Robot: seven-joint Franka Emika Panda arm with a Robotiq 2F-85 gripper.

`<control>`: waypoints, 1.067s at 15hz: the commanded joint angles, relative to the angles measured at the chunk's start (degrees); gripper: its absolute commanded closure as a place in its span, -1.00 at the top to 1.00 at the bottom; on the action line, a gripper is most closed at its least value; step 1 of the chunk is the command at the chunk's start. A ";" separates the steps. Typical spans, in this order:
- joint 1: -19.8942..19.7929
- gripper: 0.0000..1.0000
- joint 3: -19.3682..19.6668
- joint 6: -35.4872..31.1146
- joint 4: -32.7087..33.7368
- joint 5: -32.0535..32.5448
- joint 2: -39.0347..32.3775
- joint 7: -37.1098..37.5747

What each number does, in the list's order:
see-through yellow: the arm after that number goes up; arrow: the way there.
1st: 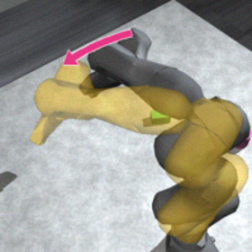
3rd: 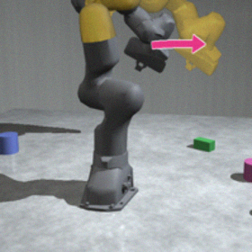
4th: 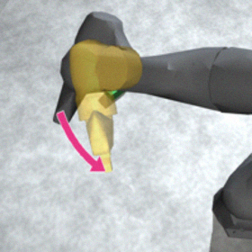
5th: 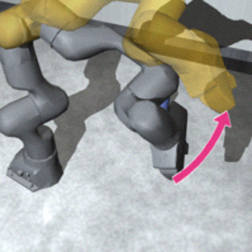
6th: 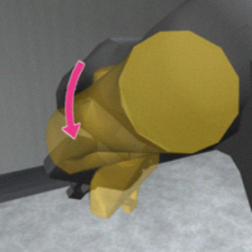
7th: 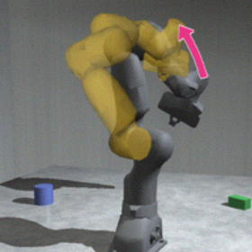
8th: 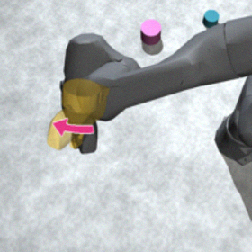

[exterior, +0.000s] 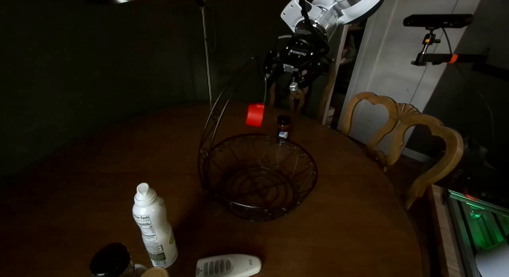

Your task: Unhook the measuring cup from where it is hanging

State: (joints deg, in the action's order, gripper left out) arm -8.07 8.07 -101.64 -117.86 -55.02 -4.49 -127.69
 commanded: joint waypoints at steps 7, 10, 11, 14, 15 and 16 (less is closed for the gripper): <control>0.01 0.05 -0.49 -2.62 -1.29 -4.81 -0.24 4.04; -0.03 0.06 -0.44 -3.34 -2.71 -5.83 0.27 5.80; -0.02 0.09 -0.45 -3.63 -3.35 -6.37 0.50 6.30; 0.10 0.18 -0.44 -7.34 -5.65 -8.25 1.46 8.73; 0.04 0.19 -0.39 -8.56 -6.27 -9.25 1.63 9.21; 0.04 0.19 -0.40 -9.75 -6.77 -10.28 1.78 9.56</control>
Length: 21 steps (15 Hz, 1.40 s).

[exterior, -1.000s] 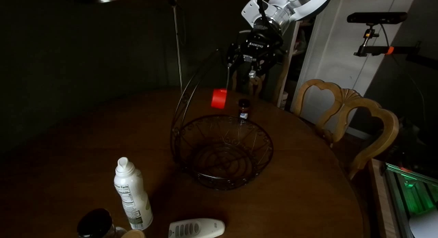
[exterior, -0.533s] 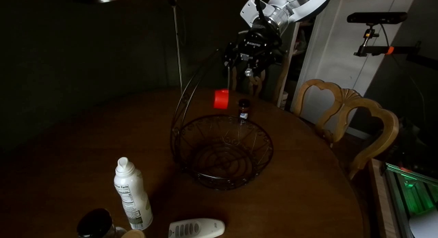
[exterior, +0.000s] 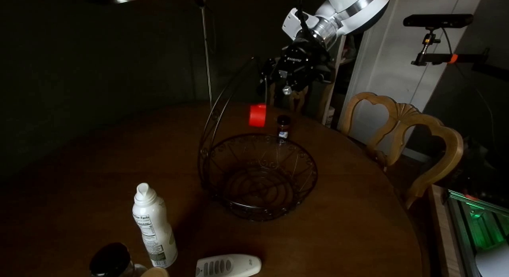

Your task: Unhook the measuring cup from where it is hanging

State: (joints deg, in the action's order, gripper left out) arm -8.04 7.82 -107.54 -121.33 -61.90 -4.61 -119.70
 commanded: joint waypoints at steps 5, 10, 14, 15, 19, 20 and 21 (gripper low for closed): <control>0.38 0.14 -0.48 -7.66 -5.58 -8.17 3.04 2.80; 0.48 0.18 -0.56 -8.60 -7.55 -7.20 5.01 5.28; 0.41 0.17 -0.53 -7.47 -7.91 -8.06 6.01 2.97; 0.43 0.16 -0.55 -7.00 -7.87 -8.31 6.12 2.03; 0.51 0.09 -0.54 -4.67 -7.29 -7.14 5.83 -0.94; 0.47 0.08 -0.48 -4.04 -7.02 -7.09 5.49 -1.93; 0.44 0.05 -0.43 -3.64 -6.84 -7.14 5.24 -2.77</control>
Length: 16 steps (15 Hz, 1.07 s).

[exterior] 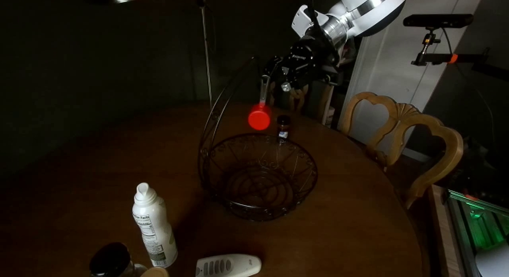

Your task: Unhook the measuring cup from where it is hanging

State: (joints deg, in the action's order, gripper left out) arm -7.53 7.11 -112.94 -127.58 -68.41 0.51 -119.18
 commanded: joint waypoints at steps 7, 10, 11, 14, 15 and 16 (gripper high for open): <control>-0.18 -0.04 0.37 4.43 0.42 -0.33 -1.13 -8.81; -0.32 -0.34 0.49 5.29 0.57 -0.28 -1.32 -11.21; -0.41 -0.28 0.57 5.66 0.71 -0.15 -1.47 -11.95; -0.79 -0.24 0.98 7.18 1.23 0.10 -1.69 -14.10; -0.93 -0.22 1.13 7.90 1.48 0.47 -1.78 -14.56; -1.06 -0.18 1.29 8.68 1.72 0.68 -1.90 -15.20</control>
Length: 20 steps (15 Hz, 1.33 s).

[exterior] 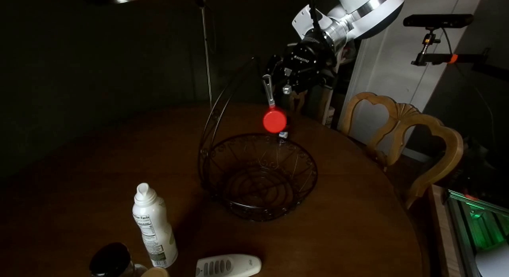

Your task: Unhook the measuring cup from where it is hanging

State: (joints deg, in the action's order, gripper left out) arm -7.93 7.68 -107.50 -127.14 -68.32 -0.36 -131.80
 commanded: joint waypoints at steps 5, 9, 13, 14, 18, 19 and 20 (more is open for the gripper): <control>-0.92 -0.38 1.05 4.33 2.56 0.87 -1.75 -3.14; -0.84 -0.59 0.98 3.71 2.80 1.46 -1.73 -2.78; -0.77 -0.66 0.93 2.82 2.82 2.00 -1.07 -2.61; -0.73 -0.71 0.91 2.46 2.82 2.12 -0.86 -2.46; -0.44 -0.91 0.67 0.49 2.58 3.21 0.37 -1.68; -0.38 -0.98 0.62 -0.15 2.52 3.53 0.69 -1.45; -0.28 -1.00 0.52 -1.00 2.40 4.04 1.10 -1.17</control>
State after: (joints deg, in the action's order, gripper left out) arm -8.44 8.38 -106.58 -124.42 -66.56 -0.91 -133.93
